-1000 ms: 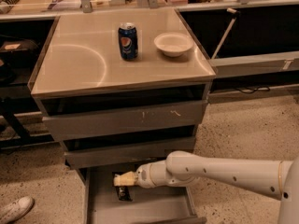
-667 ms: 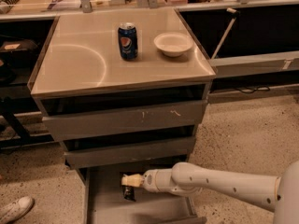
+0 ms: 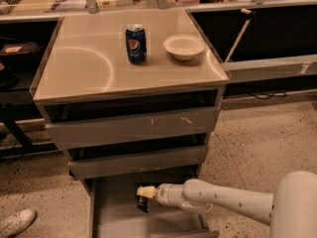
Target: Place rxbar chocolate into bottom drawer
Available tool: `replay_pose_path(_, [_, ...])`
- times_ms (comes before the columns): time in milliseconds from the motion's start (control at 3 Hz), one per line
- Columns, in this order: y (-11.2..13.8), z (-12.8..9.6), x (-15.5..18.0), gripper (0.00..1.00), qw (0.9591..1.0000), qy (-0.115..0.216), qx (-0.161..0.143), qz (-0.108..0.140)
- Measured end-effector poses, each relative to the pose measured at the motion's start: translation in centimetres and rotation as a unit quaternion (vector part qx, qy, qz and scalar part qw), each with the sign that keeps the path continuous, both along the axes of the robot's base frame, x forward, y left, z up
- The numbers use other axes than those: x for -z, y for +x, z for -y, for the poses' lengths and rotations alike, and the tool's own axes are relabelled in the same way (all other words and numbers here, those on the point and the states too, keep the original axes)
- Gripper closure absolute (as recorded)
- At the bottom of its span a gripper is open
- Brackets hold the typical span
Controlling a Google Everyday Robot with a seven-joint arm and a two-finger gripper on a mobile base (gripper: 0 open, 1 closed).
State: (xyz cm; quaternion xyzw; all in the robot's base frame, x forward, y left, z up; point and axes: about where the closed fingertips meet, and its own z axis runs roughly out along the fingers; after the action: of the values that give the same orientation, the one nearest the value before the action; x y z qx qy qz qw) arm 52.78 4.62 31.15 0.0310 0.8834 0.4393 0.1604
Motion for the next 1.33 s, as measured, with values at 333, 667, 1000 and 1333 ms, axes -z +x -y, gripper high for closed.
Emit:
replay_pose_path(333, [0.2,0.0,0.3,1.0,1.0,0.0,0.003,-0.001])
replay_pose_path(667, [0.3,-0.5,2.3,1.0,0.9998,-0.005,0.01,-0.016])
replay_pose_path(1000, [1.6,-0.7,6.9,1.0,0.9978,-0.027,0.044,-0.042])
replay_pose_path(1333, [2.8,-0.7,10.5,1.0,0.9947,-0.047,0.066,-0.064])
